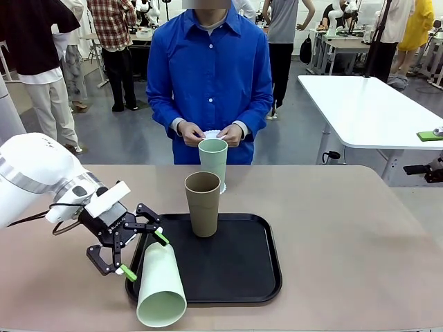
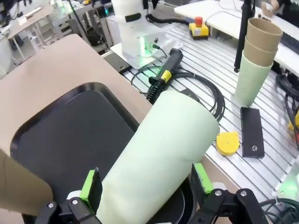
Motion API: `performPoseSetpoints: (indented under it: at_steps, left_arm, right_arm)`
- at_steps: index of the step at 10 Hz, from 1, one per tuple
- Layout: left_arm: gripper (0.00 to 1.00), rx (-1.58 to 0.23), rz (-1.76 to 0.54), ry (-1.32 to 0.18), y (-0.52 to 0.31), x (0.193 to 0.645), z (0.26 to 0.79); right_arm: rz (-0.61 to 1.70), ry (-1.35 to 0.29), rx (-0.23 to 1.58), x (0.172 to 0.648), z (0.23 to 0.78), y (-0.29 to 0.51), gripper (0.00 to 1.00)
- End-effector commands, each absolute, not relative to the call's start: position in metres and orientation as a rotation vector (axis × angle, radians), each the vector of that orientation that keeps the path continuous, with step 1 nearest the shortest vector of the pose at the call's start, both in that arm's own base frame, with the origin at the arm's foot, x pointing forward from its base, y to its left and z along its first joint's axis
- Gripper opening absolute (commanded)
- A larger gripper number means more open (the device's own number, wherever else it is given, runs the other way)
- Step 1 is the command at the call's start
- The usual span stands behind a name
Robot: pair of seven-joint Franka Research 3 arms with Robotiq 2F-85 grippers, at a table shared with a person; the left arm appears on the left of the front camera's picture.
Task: Place coasters on the table and set cups on them.
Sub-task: Take one Reusable plastic cup from the Flat Tray and place it on a coaster set by the human.
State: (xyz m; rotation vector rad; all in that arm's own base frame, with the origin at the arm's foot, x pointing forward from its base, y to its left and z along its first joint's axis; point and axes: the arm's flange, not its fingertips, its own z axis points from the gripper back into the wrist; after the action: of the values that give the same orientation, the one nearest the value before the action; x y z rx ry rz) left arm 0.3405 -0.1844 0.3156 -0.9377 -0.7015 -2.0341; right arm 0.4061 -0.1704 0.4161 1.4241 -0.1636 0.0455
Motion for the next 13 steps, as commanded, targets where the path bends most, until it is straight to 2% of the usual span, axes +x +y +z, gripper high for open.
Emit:
performPoseSetpoints:
  at_steps: [1,5,7,13]
  left_arm:
    - [1.00,-0.840,-2.143,-0.621,-0.197,0.328,0.317]
    - [1.00,-0.600,-2.371,-0.426,-0.223,0.320,0.325]
    - [1.00,-0.499,-2.434,-0.393,-0.232,0.318,0.328]
    - [1.00,-0.351,-2.529,-0.335,-0.250,0.335,0.310]
  right_arm:
    - [0.051,-0.167,1.430,0.404,0.417,-0.170,1.00]
    - [0.051,-0.167,1.430,0.404,0.417,-0.170,1.00]
    - [0.051,-0.167,1.430,0.404,0.417,-0.170,1.00]
    - [0.051,-0.167,1.430,0.404,0.417,-0.170,1.00]
